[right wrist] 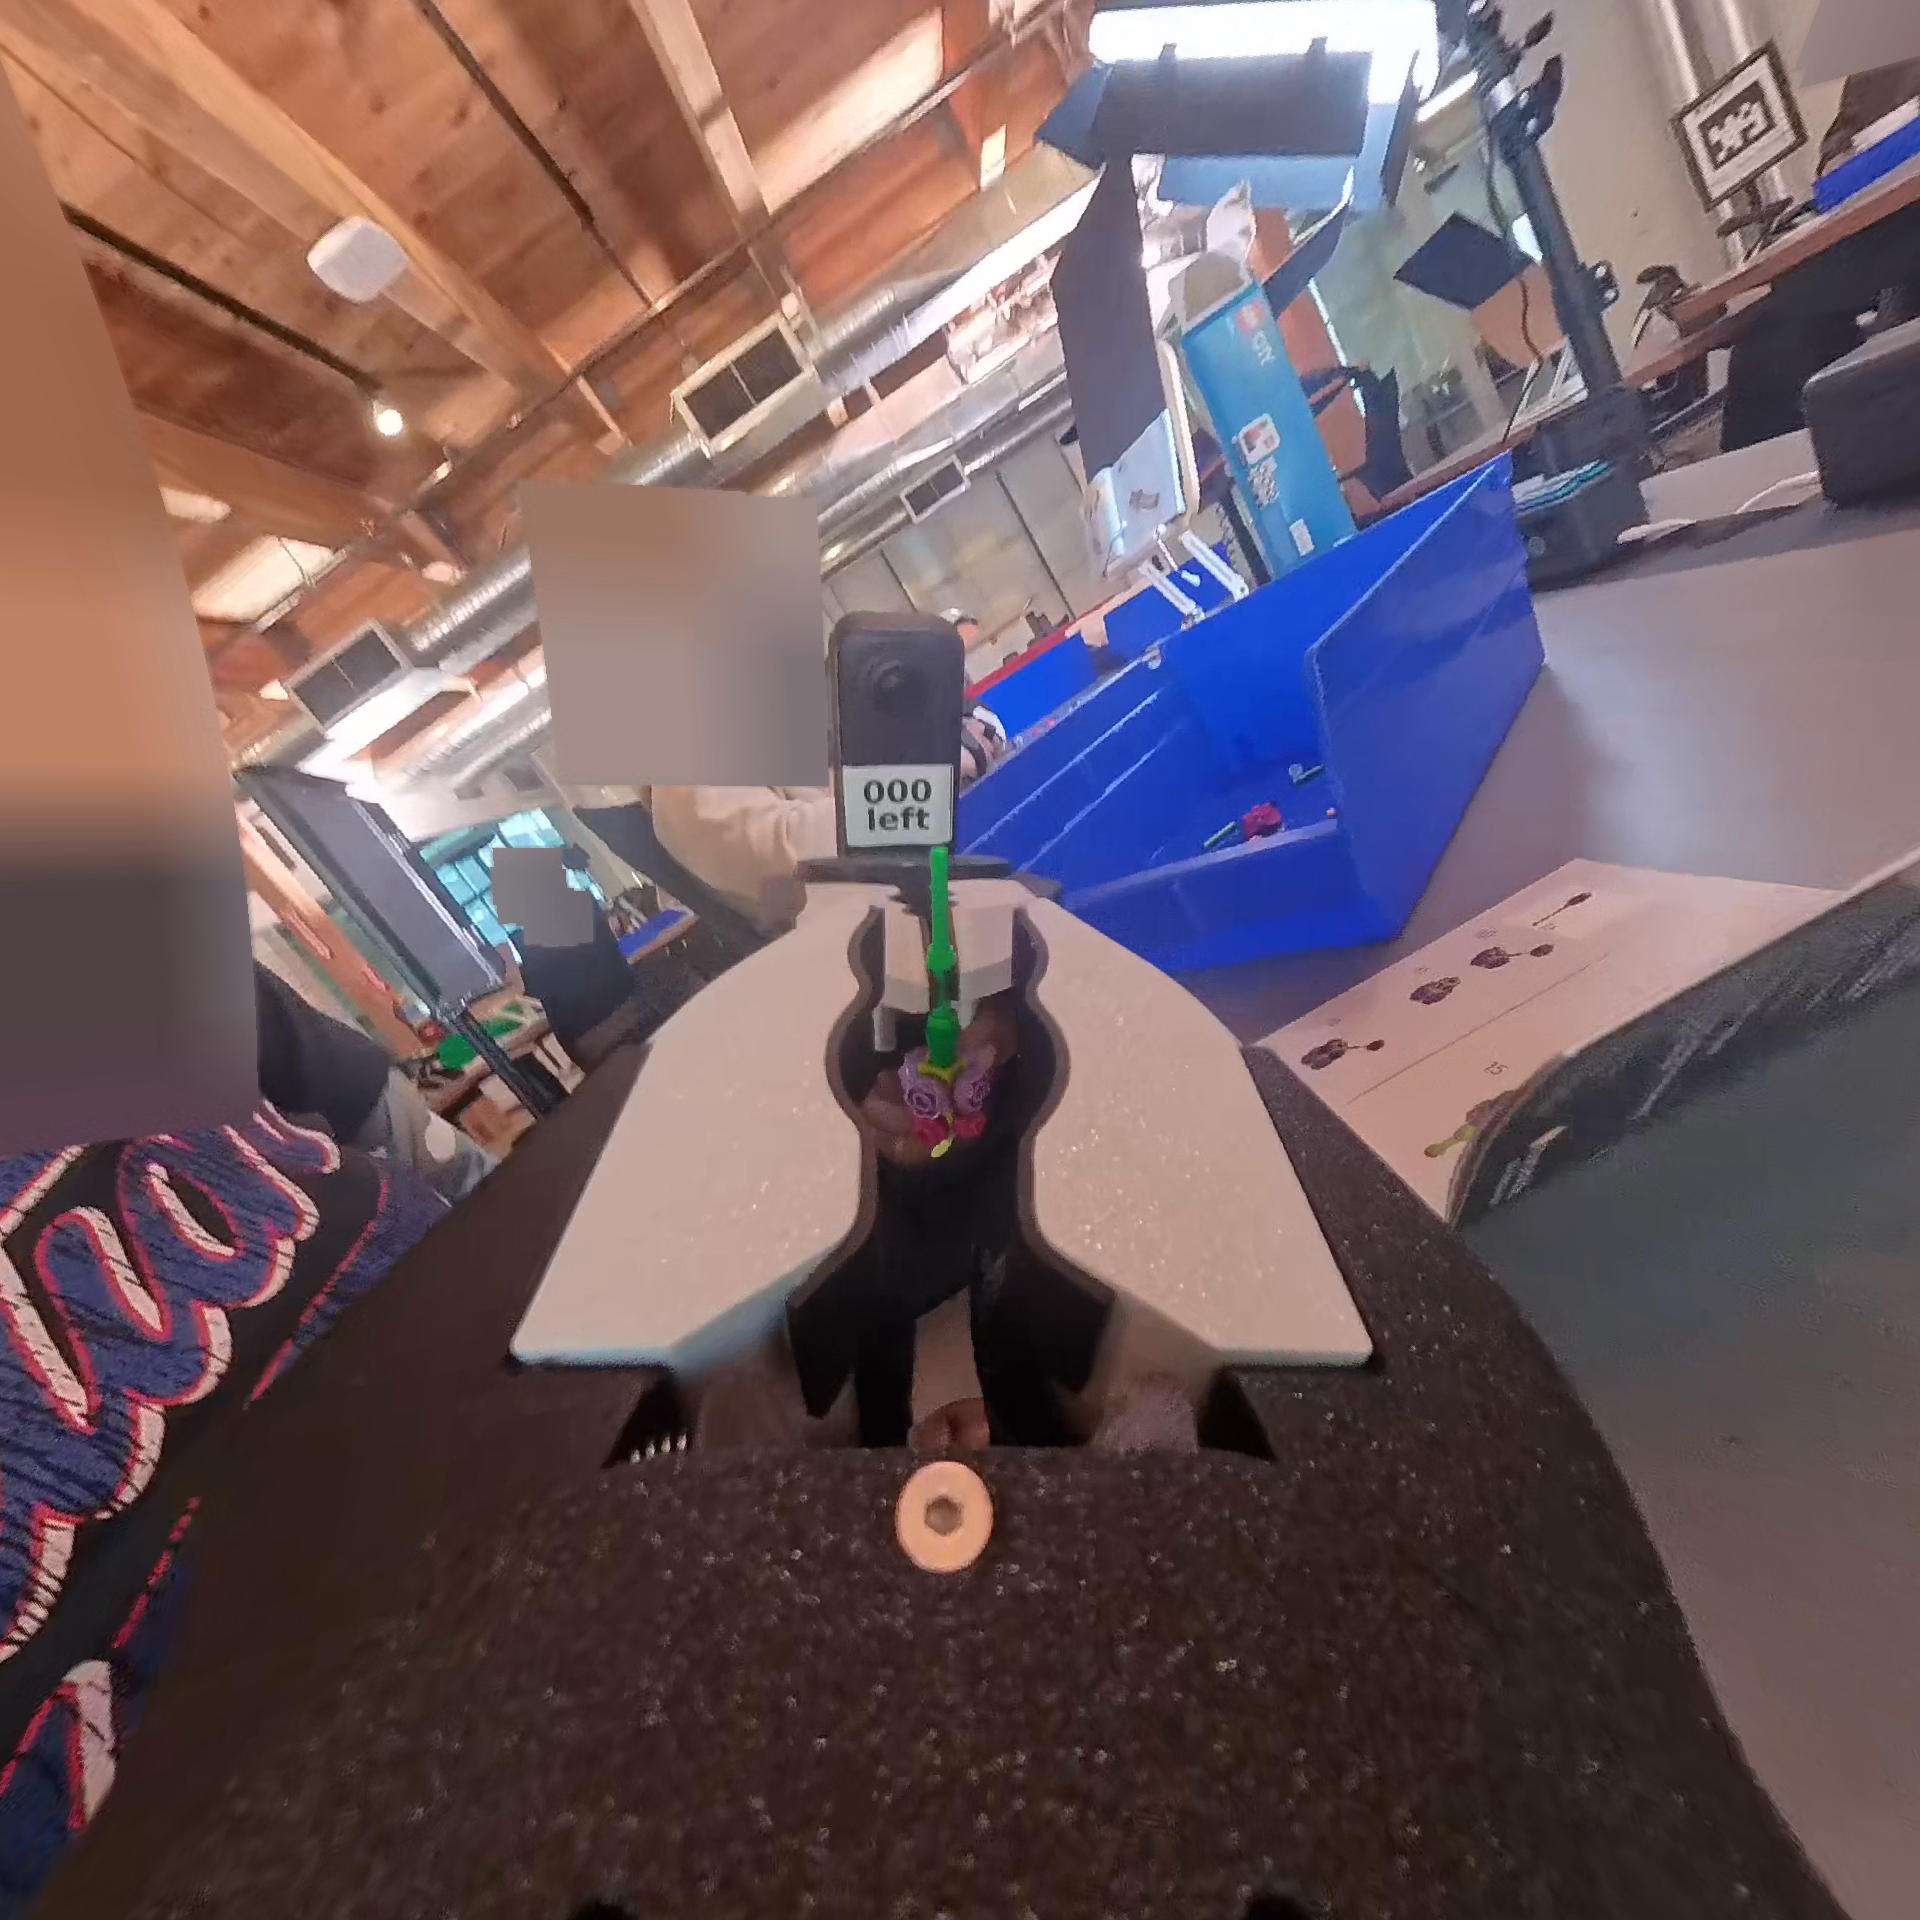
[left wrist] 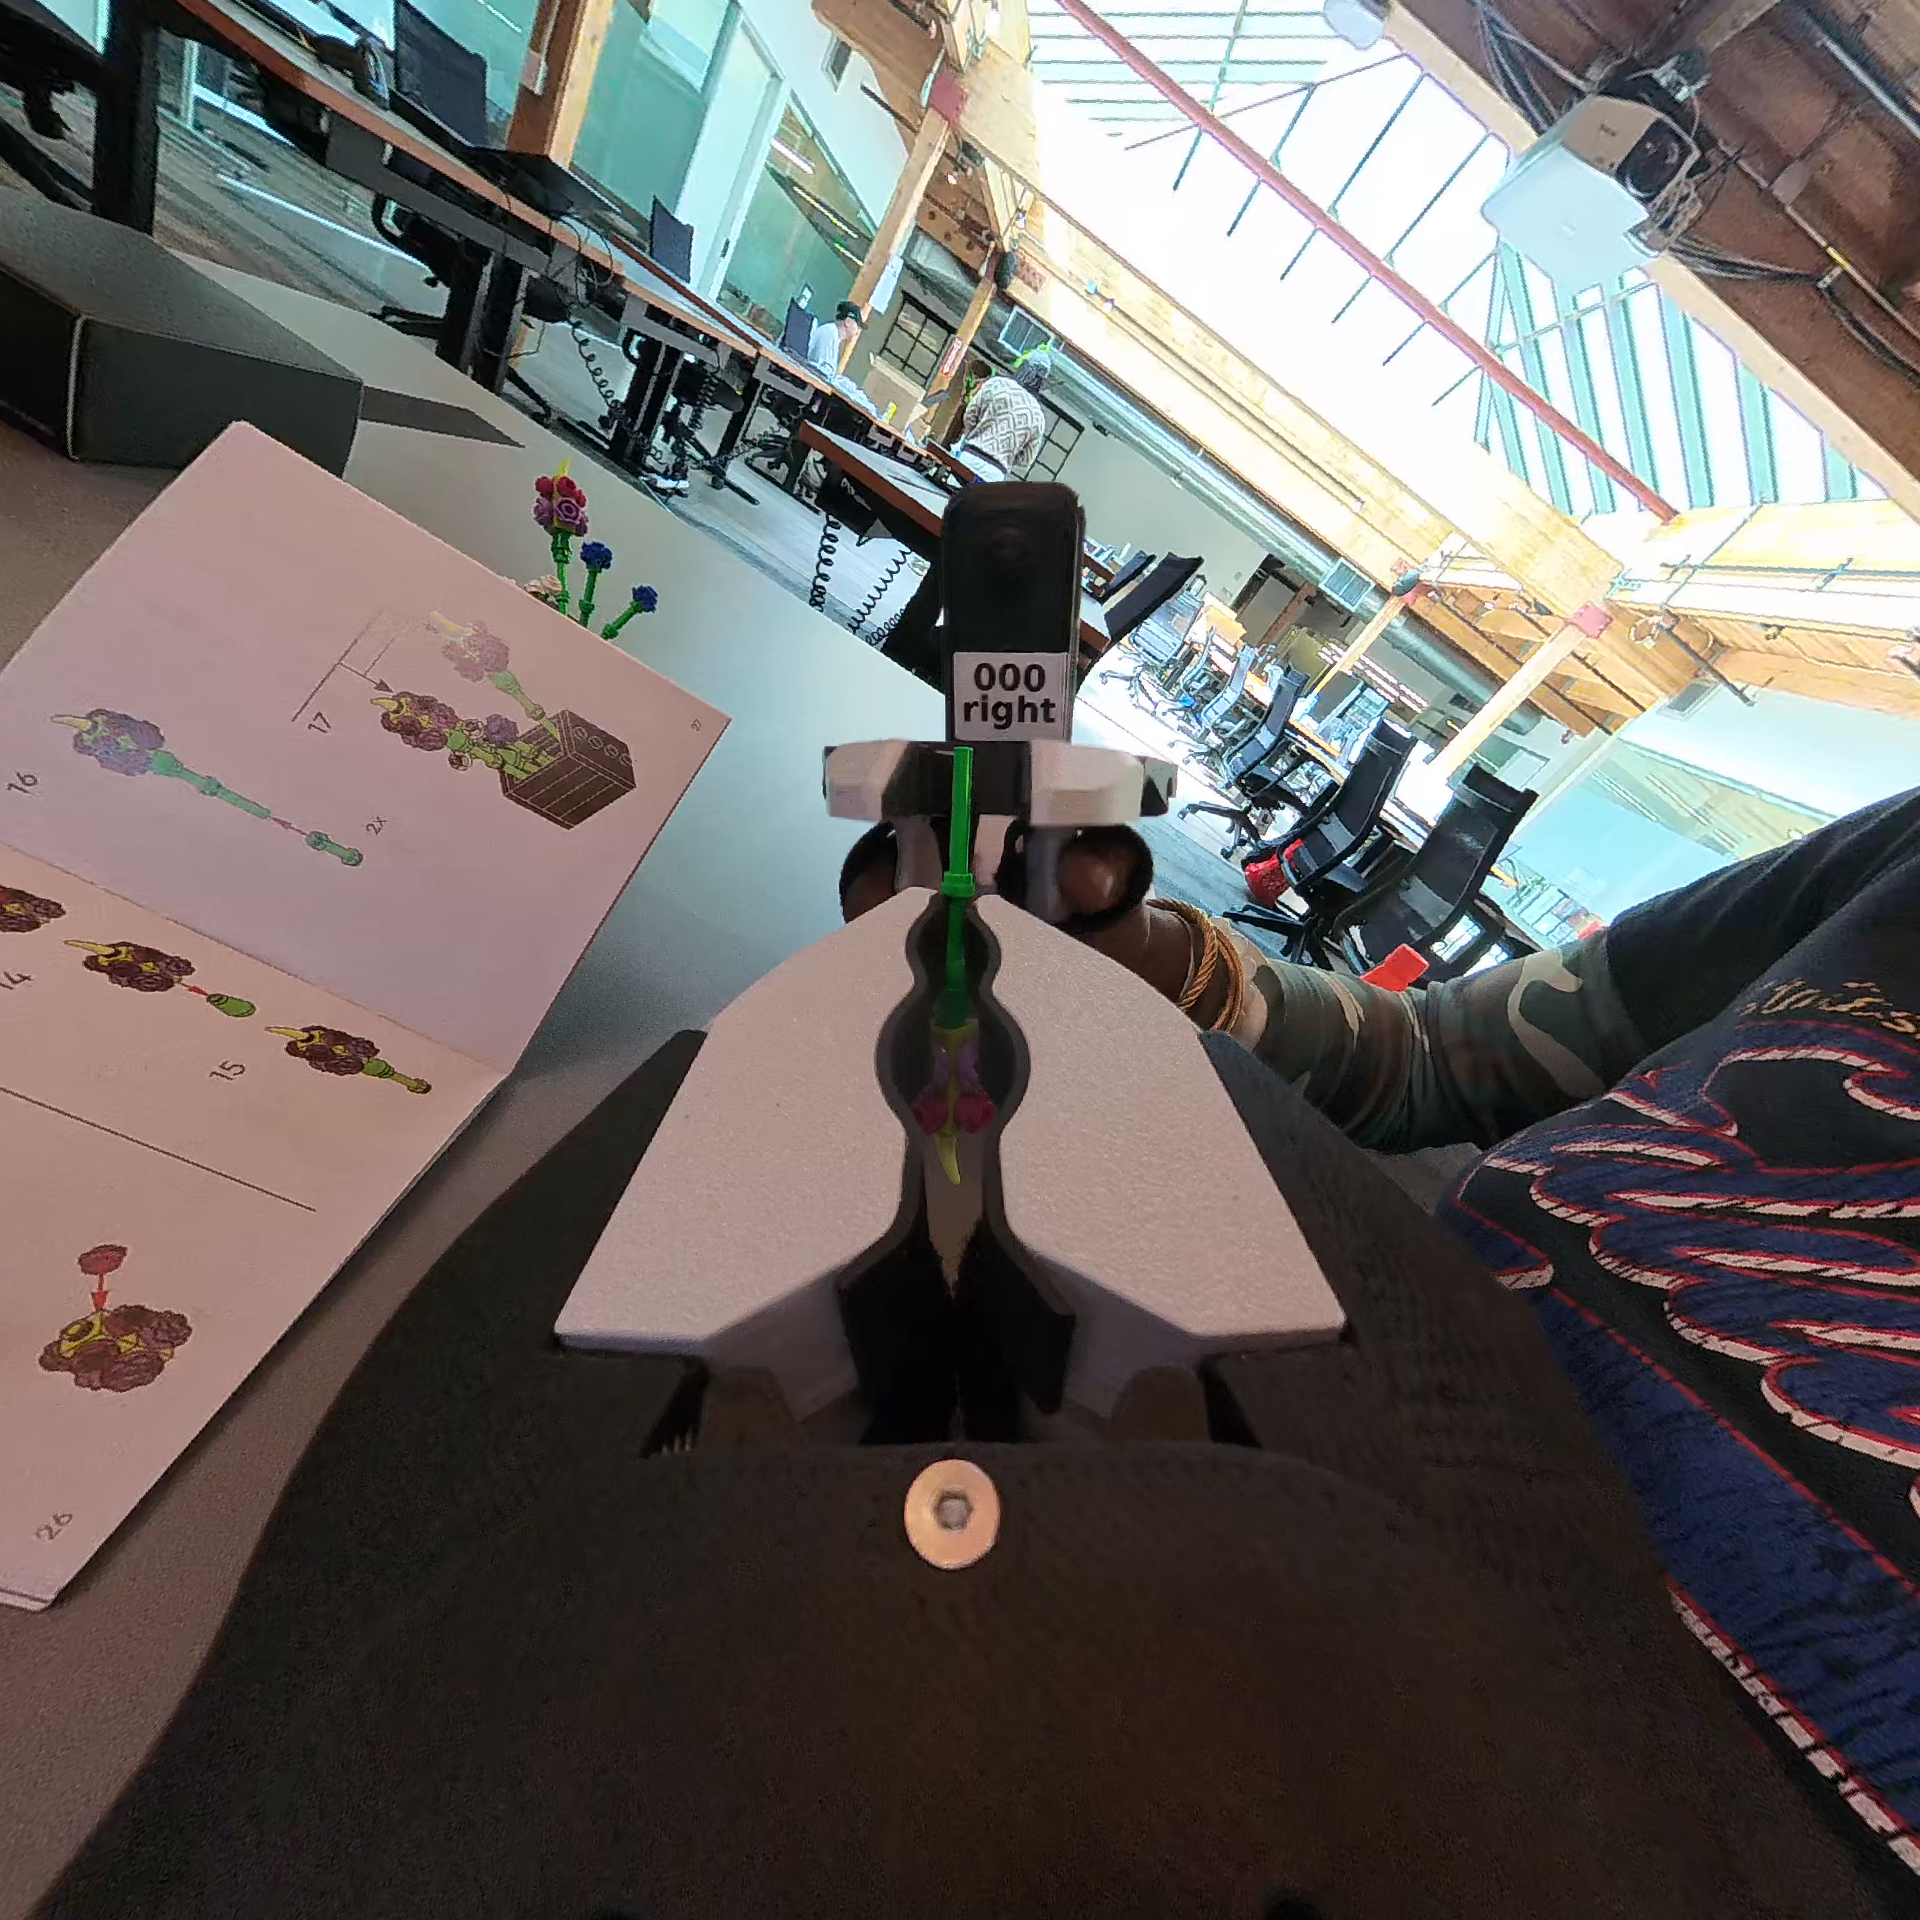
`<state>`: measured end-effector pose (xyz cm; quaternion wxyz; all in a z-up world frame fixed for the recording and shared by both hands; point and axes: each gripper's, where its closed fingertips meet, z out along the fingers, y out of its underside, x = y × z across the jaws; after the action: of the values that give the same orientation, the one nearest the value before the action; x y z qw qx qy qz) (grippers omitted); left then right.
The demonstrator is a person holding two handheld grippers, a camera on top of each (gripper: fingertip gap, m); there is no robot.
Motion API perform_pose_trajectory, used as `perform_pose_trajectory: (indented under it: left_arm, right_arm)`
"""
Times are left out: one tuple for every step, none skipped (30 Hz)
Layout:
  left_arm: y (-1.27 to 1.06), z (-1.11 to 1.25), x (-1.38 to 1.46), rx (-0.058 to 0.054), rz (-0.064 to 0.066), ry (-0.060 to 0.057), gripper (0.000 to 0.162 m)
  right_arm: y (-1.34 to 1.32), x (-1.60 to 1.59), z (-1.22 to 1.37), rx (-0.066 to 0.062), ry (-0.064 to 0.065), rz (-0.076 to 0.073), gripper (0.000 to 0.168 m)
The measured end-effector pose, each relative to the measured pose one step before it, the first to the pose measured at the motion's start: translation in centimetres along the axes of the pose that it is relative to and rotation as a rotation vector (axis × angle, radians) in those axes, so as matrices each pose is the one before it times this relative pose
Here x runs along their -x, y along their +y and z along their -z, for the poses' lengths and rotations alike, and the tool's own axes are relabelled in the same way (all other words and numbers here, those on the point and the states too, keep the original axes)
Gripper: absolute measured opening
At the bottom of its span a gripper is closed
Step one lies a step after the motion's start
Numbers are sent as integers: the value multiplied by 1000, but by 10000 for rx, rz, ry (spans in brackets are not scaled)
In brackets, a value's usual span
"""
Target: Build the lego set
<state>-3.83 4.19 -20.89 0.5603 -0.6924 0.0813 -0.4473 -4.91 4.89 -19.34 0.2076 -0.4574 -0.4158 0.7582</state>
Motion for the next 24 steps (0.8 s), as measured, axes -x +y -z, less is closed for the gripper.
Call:
perform_pose_trajectory:
  left_arm:
    - [-15,16,-15,-7,-4,5,2]
    - [-13,17,5,-17,13,5,2]
    - [-13,16,-1,-7,12,12,2]
    - [13,-7,-10,9,1,7,2]
    - [34,-10,-17,26,-13,7,2]
    - [61,-42,-4,41,-22,-6,2]
    - [66,-30,6,48,-24,-21,2]
    - [63,-45,2,47,-27,-16,2]
    - [56,-30,-2,39,-27,-18,2]
    - [38,-30,-20,29,-29,-13,2]
    - [29,-15,-93,19,-45,47,2]
    - [23,-8,-134,11,-59,64,2]
    - [23,-13,-96,15,-68,31,2]
    - [16,-31,-128,13,-88,41,2]
    - [-18,-11,-160,-8,-101,50,3]
    - [-39,-22,-181,-23,-100,65,3]
    - [-81,6,-193,-29,-110,59,9]
    - [-177,64,-85,-71,-138,-71,18]
    - [-306,207,-116,-111,-196,-138,25]
    - [-465,411,-338,-73,-250,-106,30]
    - [-688,671,-480,-3,-304,-125,33]
    - [-968,948,-498,45,-409,-189,35]
    - [-1290,1236,-313,67,-536,-304,34]
    - [-1508,1500,179,95,-623,-516,34]
  right_arm:
    - [273,92,-197,175,2,168,21]
    - [203,70,-184,124,0,107,20]
    - [87,70,-139,51,-37,25,20]
    - [-18,66,-109,-22,-59,-43,20]
    - [-58,38,-81,-46,-53,-64,20]
    - [-39,37,-59,-31,-43,-51,20]
    - [-27,44,-53,-11,-40,-19,20]
    - [18,40,-72,4,-20,17,19]
    - [73,44,-71,36,-12,42,18]
    - [128,66,-82,77,-21,66,13]
    - [117,-37,-47,71,63,75,6]
    - [0,51,27,12,3,156,4]
    - [21,91,25,68,-13,99,4]
    - [-20,159,39,36,-44,112,4]
    - [-56,157,39,11,-16,100,4]
    - [-42,212,50,27,-15,102,4]
    - [-100,309,79,8,-57,112,3]
    - [-254,407,160,-65,-107,91,3]
    - [-338,311,246,-122,-27,57,3]
    - [-403,232,352,-168,32,39,3]
    - [-369,234,422,-180,41,20,3]
    - [-289,221,477,-155,41,-2,3]
    - [-154,159,497,-116,57,17,3]
    - [-34,6,522,-71,107,26,3]
